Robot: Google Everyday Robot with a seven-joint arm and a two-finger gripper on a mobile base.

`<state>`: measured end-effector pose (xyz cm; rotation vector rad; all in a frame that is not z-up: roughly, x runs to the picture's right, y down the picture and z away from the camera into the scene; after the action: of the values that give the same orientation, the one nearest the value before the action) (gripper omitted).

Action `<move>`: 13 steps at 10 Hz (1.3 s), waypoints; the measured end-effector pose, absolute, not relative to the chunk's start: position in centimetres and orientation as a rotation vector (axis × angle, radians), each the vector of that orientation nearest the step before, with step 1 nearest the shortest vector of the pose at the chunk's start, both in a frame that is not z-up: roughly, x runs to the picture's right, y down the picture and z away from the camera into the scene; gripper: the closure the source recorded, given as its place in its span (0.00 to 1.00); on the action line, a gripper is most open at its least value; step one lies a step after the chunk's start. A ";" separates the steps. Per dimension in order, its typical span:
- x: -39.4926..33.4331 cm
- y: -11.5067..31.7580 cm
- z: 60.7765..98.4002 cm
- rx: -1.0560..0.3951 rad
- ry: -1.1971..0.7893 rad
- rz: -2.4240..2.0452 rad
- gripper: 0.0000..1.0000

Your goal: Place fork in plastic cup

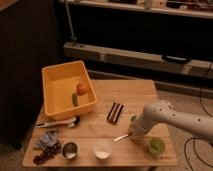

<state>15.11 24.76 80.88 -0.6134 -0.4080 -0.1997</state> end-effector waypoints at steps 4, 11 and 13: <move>15.1 24.9 81.0 -0.617 -0.405 -0.203 0.63; 14.5 24.7 80.9 -0.609 -0.400 -0.225 1.00; 14.4 24.5 80.8 -0.607 -0.400 -0.229 1.00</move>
<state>14.45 24.50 80.84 -0.6065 -0.3998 -0.2293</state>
